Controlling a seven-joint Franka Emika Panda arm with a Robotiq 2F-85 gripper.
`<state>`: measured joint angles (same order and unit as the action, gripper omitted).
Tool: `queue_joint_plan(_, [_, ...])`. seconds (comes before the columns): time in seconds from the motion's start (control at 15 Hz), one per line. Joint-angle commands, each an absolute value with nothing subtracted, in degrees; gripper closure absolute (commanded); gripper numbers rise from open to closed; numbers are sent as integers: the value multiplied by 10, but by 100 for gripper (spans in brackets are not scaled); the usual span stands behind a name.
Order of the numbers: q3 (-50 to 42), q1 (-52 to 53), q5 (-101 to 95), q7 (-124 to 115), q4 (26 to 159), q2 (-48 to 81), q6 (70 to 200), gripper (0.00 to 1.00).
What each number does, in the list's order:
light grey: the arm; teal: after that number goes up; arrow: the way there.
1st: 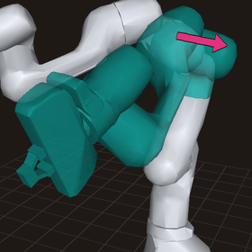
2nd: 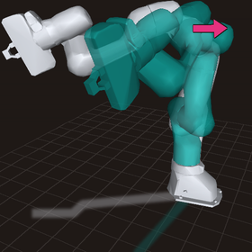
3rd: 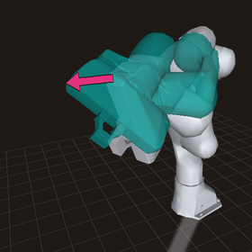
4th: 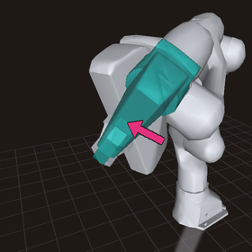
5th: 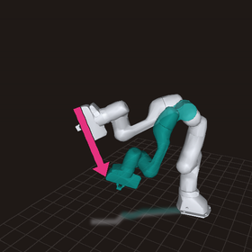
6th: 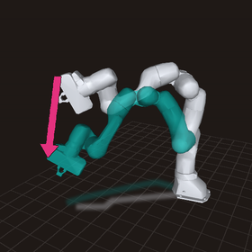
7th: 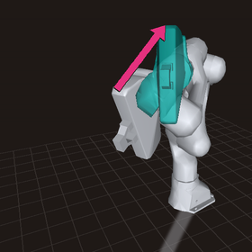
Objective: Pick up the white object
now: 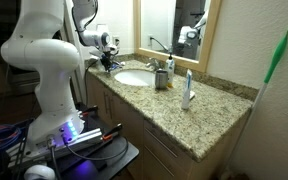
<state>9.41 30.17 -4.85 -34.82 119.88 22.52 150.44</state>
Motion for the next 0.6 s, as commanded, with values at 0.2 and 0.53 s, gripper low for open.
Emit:
queue_joint_plan(0.2, [99,301,-51,-356,1218,187,1480,92])
queue_joint_plan(0.53, [125,289,-23,-337,1231,174,1492,92])
